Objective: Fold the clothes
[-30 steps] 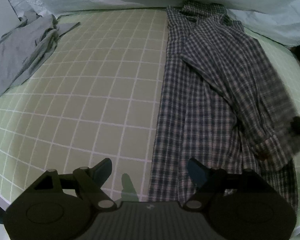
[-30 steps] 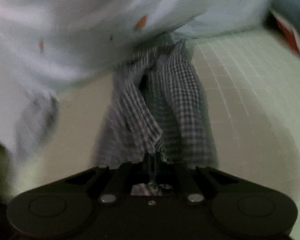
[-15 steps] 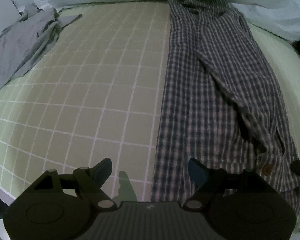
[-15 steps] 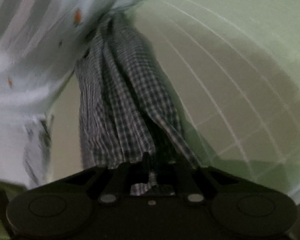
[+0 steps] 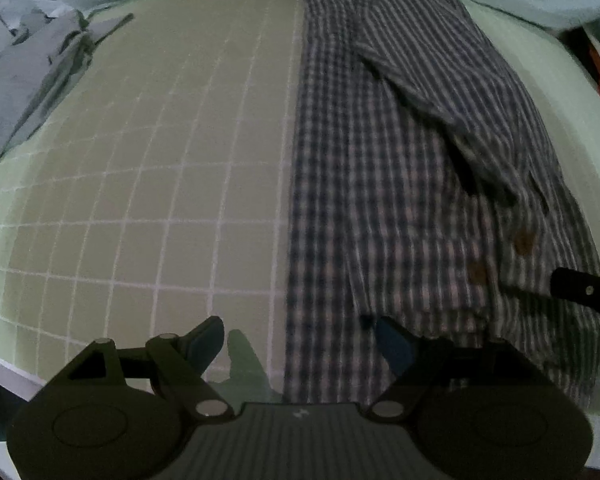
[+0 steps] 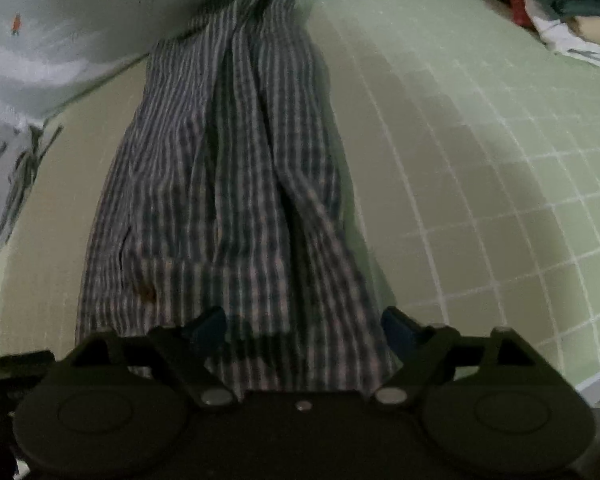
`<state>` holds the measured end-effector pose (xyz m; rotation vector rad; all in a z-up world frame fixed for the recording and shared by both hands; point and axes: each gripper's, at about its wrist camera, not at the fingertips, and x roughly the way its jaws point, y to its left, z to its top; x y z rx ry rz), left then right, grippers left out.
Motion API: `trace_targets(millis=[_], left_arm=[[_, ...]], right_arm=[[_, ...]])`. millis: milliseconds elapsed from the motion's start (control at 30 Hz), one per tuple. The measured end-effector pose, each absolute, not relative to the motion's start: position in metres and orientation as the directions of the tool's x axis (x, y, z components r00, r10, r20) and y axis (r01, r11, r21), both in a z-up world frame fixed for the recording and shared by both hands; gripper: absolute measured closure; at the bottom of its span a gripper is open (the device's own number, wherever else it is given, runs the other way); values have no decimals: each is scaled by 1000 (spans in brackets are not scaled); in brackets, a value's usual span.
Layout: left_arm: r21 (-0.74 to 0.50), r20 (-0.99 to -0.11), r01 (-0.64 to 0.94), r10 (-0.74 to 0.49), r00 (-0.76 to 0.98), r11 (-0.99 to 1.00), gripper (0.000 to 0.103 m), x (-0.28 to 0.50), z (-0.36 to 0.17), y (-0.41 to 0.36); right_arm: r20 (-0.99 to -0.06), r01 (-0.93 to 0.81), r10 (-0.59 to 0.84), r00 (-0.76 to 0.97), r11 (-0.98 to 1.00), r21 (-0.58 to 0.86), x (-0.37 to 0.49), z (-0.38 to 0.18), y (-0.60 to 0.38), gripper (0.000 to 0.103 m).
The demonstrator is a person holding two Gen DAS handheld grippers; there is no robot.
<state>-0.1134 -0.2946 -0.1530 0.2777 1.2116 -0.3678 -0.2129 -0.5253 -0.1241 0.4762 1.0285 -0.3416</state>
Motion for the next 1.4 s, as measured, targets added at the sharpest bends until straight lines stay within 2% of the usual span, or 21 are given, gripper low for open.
trace_targets(millis=[367, 433, 500, 533, 600, 633, 667, 700, 733, 767, 900, 1000, 1167, 1400], left_arm=[[-8, -951, 468, -151, 269, 884, 20, -135, -162, -291], [-12, -948, 480, -163, 274, 877, 22, -139, -161, -291], [-13, -942, 496, -177, 285, 868, 34, -144, -159, -292], [-16, -940, 503, -184, 286, 864, 39, -146, -158, -294], [-30, -940, 514, -199, 278, 857, 61, -145, -155, -297], [-37, -939, 519, -207, 274, 854, 69, -145, -154, -299], [-44, -939, 524, -215, 270, 850, 88, -144, -152, -301], [-51, -938, 530, -222, 265, 847, 96, -144, -151, -303], [-60, -939, 527, -227, 259, 847, 98, -143, -150, -304], [-81, -941, 511, -235, 245, 856, 101, -140, -149, -303], [-222, -923, 430, -331, 197, 875, 101, -121, -132, -294], [-256, -893, 427, -381, 240, 867, 101, -111, -109, -295], [-289, -840, 432, -443, 314, 854, 101, -91, -76, -311], [-293, -786, 390, -452, 422, 873, 101, -34, -53, -329]], right_arm=[[-912, 435, -74, 403, 893, 119, -226, -136, -502, 5], [-916, 423, -88, 392, 901, 95, -230, -136, -498, 5], [-917, 414, -109, 383, 908, 65, -228, -138, -492, 9], [-917, 407, -119, 381, 912, 50, -228, -139, -490, 15], [-915, 381, -118, 387, 924, 42, -227, -139, -486, 23], [-913, 362, -107, 395, 931, 48, -227, -137, -485, 32], [-910, 354, -96, 402, 934, 57, -226, -135, -486, 49], [-908, 345, -86, 410, 936, 67, -226, -133, -487, 61], [-906, 336, -75, 417, 939, 77, -225, -131, -488, 79], [-908, 337, -51, 416, 936, 102, -223, -131, -492, 88], [-893, 409, 66, 445, 872, 269, -222, -121, -523, 92], [-861, 418, 101, 499, 842, 341, -220, -104, -538, 93], [-797, 389, 96, 597, 834, 391, -197, -70, -556, 93], [-732, 421, 36, 680, 799, 429, -146, -50, -589, 93]])
